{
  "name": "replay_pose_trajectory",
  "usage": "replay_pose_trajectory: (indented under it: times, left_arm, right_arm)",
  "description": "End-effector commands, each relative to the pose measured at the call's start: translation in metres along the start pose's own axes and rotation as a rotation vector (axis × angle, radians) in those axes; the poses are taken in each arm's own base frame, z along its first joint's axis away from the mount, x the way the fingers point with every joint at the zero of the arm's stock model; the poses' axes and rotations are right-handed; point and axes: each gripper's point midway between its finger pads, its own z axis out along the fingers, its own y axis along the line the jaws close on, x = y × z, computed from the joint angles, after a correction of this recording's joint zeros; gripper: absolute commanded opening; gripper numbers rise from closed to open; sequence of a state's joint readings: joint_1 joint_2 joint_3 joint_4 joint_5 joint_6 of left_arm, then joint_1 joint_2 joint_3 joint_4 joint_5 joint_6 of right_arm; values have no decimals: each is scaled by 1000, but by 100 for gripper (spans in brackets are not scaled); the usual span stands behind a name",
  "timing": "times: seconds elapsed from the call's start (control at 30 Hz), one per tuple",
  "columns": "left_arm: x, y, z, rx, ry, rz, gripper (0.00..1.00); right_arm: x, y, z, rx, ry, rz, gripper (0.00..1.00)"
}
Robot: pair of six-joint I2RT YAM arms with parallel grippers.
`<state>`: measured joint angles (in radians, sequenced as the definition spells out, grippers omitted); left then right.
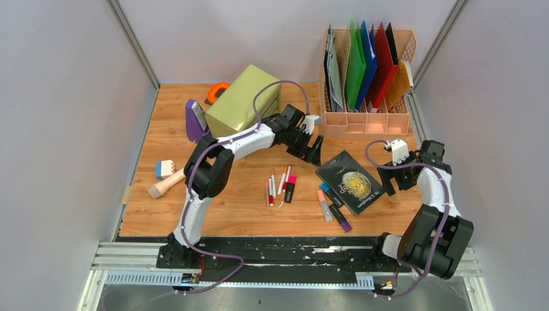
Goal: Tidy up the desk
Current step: Move the book to the center of the board.
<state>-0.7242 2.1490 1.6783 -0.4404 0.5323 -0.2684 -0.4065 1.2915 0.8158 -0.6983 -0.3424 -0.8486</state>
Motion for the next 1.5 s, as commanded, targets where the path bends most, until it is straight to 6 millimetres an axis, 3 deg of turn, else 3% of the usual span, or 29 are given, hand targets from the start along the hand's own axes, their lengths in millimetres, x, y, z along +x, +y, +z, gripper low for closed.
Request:
replay_pose_trajectory:
  times: [0.0, 0.23, 0.47, 0.63, 0.8, 0.97, 1.07, 1.17, 1.27, 1.47]
  left_arm:
    - [-22, -14, 11, 75, -40, 40, 100]
    - [-24, -25, 33, 103, -23, 66, 100]
    - [-9, -22, 44, 86, -1, 32, 100]
    - [-7, -18, 34, 41, -22, 76, 100]
    - [7, -11, 25, 4, -19, 101, 100]
    - [-2, 6, 3, -127, -100, 98, 100]
    - [-3, 20, -7, -181, -128, 59, 100]
    - [-10, 27, -13, -224, -155, 50, 100]
    - [-15, 30, -15, -230, -168, 48, 100]
    - [-14, 26, -3, -168, -143, 22, 100]
  right_arm:
    - [38, 23, -3, -44, 87, -82, 89]
    - [40, 40, 17, -109, 43, 20, 85]
    - [16, 38, 38, -126, -22, 85, 81]
    - [-15, 28, 58, -132, -61, 154, 79]
    - [-55, 11, 71, -138, -110, 252, 79]
    - [-85, -15, 64, -82, -140, 328, 83]
    - [-91, -20, 54, -65, -145, 364, 85]
    - [-94, -15, 44, -87, -152, 401, 86]
    - [-97, 3, 40, -175, -158, 445, 86]
    - [-93, 31, 51, -335, -113, 567, 85]
